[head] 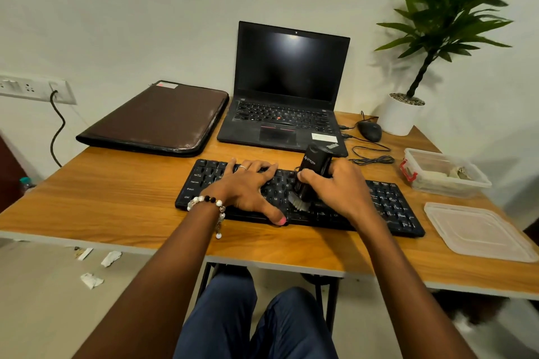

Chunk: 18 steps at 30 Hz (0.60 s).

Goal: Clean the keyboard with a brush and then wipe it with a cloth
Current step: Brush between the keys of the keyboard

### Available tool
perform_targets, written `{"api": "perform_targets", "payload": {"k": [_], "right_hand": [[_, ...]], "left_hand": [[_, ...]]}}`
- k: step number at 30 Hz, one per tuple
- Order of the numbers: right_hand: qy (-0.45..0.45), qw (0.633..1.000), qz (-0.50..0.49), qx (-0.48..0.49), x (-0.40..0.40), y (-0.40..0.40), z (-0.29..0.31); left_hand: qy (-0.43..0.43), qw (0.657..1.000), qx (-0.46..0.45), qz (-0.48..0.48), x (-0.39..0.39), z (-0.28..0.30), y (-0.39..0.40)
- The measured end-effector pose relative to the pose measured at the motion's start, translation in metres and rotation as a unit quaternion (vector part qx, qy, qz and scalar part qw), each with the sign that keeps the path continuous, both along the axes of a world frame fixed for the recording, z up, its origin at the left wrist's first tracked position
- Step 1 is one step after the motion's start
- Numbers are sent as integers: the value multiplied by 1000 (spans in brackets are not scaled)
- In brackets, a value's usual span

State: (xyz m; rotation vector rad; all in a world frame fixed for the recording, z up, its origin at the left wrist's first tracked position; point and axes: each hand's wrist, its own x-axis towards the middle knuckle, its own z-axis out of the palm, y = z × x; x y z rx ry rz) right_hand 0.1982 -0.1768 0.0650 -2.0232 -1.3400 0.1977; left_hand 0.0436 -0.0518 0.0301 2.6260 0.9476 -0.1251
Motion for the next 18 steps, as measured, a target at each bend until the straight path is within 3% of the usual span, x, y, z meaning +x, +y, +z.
{"api": "perform_targets", "payload": {"k": [4, 10, 18], "right_hand": [[18, 999, -3, 48, -11, 5, -12], [20, 999, 31, -12, -1, -3, -13], [-12, 997, -57, 56, 6, -3, -19]], "left_hand": [[-2, 1000, -1, -1, 0, 0, 0], [2, 1000, 3, -3, -1, 2, -1], [0, 1000, 1, -1, -1, 2, -1]]}}
